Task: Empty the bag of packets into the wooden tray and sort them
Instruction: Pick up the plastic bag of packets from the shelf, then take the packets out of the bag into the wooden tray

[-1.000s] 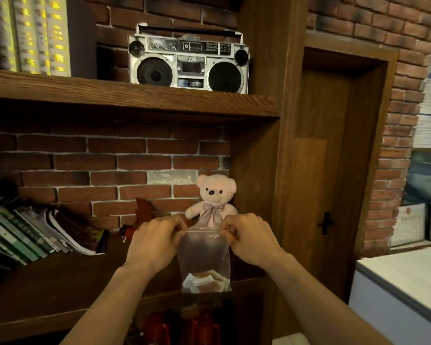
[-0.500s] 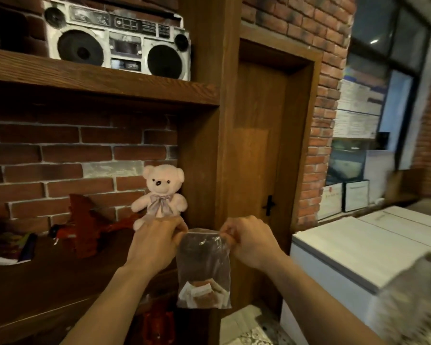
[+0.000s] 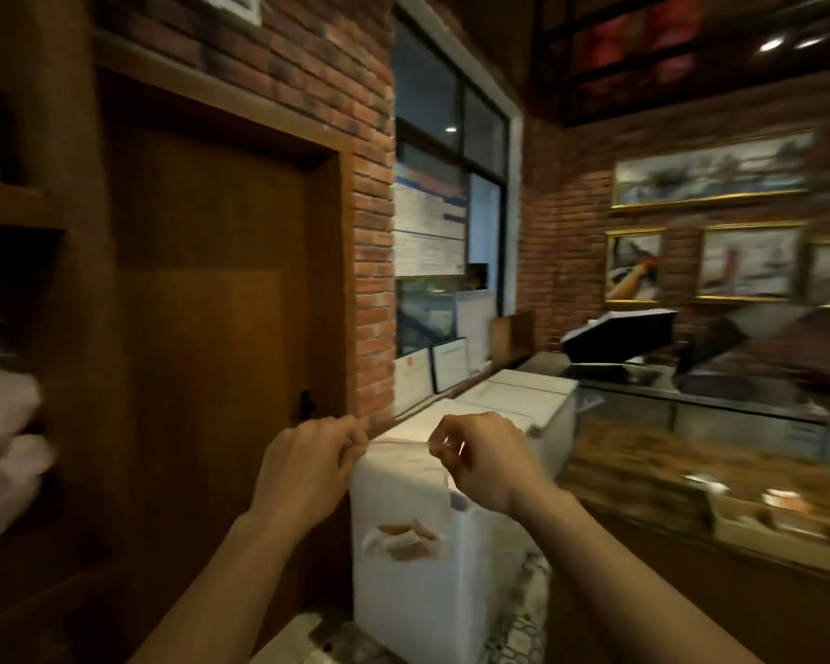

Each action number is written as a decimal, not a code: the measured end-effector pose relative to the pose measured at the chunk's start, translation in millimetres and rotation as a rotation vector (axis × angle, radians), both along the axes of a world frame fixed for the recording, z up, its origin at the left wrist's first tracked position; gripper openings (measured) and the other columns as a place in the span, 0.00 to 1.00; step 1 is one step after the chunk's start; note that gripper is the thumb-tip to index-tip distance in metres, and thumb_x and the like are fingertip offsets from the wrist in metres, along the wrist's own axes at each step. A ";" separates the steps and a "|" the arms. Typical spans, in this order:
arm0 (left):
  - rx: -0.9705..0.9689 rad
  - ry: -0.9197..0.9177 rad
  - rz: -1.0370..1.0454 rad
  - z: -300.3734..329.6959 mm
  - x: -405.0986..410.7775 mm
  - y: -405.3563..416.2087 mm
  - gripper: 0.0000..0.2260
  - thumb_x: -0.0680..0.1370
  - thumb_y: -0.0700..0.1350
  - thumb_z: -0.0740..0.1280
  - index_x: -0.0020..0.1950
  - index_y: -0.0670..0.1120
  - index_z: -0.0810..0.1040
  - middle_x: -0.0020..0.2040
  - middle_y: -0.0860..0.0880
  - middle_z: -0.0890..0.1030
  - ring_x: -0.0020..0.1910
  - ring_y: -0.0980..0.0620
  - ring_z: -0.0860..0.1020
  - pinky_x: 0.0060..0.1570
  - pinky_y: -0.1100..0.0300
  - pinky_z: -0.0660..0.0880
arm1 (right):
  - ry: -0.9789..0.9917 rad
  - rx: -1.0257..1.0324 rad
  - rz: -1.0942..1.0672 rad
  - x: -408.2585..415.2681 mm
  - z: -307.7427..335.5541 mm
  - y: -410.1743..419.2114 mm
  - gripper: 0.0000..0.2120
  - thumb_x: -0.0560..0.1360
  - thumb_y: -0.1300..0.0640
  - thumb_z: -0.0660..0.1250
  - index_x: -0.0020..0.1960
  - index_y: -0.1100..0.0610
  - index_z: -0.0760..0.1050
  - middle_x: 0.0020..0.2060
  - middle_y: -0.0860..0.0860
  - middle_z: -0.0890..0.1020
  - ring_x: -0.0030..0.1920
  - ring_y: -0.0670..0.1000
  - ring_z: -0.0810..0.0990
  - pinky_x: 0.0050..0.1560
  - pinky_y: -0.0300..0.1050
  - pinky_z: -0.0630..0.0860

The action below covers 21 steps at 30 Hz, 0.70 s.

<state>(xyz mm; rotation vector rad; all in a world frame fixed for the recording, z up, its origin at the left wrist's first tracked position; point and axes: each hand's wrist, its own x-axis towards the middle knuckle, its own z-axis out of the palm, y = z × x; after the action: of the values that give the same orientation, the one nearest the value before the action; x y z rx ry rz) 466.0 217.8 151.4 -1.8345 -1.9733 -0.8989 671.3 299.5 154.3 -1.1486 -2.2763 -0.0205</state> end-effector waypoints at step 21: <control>-0.009 -0.061 -0.645 -4.3 336.3 101.3 0.03 0.78 0.52 0.69 0.51 0.60 0.79 0.49 0.59 0.83 0.50 0.56 0.79 0.50 0.56 0.79 | -0.032 0.023 -0.641 338.1 1.4 -49.4 0.04 0.79 0.51 0.69 0.53 0.44 0.80 0.48 0.43 0.84 0.43 0.42 0.80 0.44 0.39 0.81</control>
<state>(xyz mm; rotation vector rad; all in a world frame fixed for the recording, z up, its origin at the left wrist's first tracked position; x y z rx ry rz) 802.3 319.1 147.0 -2.5270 -1.4107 -1.1184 1009.4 250.0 155.7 -1.8210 -1.8341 -0.3117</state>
